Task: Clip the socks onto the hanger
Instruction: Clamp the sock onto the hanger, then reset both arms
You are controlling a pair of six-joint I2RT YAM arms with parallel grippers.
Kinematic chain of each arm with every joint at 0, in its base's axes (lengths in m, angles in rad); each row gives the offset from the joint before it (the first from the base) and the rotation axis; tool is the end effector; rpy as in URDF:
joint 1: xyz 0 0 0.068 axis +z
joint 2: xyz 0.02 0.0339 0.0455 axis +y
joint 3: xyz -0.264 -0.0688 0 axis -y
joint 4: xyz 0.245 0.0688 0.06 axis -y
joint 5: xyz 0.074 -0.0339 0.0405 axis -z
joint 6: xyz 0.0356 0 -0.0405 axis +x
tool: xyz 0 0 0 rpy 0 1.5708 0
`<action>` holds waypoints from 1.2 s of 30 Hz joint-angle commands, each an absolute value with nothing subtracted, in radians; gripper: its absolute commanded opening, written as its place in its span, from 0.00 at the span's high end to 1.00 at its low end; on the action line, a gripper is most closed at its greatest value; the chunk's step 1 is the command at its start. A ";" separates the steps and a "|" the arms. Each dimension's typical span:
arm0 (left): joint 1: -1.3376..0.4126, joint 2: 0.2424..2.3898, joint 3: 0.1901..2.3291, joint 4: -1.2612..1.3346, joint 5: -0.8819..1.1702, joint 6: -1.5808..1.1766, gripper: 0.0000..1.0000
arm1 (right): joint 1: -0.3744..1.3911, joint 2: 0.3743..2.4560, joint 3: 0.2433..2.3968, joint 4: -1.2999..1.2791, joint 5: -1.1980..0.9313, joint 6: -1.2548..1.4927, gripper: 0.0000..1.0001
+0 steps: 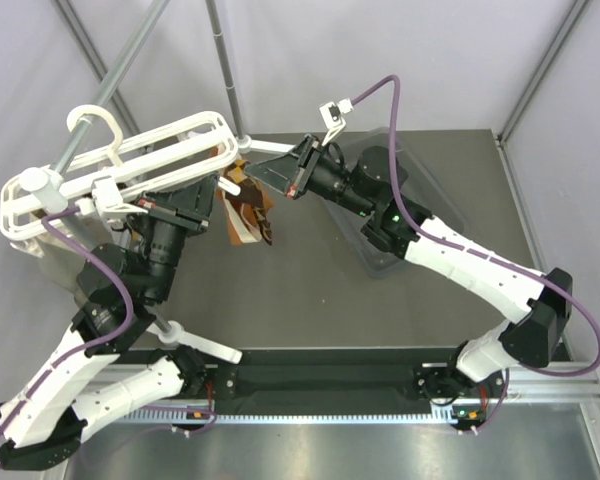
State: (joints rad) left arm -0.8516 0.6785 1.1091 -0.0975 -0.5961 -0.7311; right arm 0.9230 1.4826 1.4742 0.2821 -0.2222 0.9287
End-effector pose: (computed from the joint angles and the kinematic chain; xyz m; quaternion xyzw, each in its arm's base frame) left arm 0.0874 -0.0695 0.4698 -0.2054 0.5679 -0.4341 0.6685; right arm 0.2031 0.2814 0.4638 -0.0867 0.6006 0.6732 0.4226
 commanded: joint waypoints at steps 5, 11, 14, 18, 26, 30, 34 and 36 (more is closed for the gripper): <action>-0.856 0.651 1.060 -0.124 -0.561 -0.761 0.65 | 0.946 1.503 1.523 0.362 -0.229 0.959 1.00; -0.856 0.620 1.043 -0.135 -0.574 -0.761 0.48 | 0.951 1.531 1.542 0.364 -0.247 0.974 1.00; -0.857 0.606 1.042 -0.144 -0.578 -0.761 0.44 | 0.954 1.537 1.549 0.364 -0.242 0.973 1.00; -0.856 0.589 1.043 -0.166 -0.583 -0.767 0.37 | 0.954 1.554 1.562 0.350 -0.244 0.960 0.91; -0.856 0.508 1.048 -0.274 -0.531 -0.764 0.30 | 0.948 1.534 1.557 0.198 -0.213 0.806 0.60; -0.856 0.471 1.043 -0.363 -0.499 -0.775 0.32 | 0.939 1.503 1.531 0.048 -0.163 0.645 0.43; -0.856 0.454 1.013 -0.437 -0.456 -0.795 0.32 | 0.917 1.477 1.468 -0.129 -0.075 0.499 0.30; -0.856 0.448 0.968 -0.445 -0.418 -0.792 0.30 | 0.899 1.447 1.427 -0.199 -0.012 0.450 0.20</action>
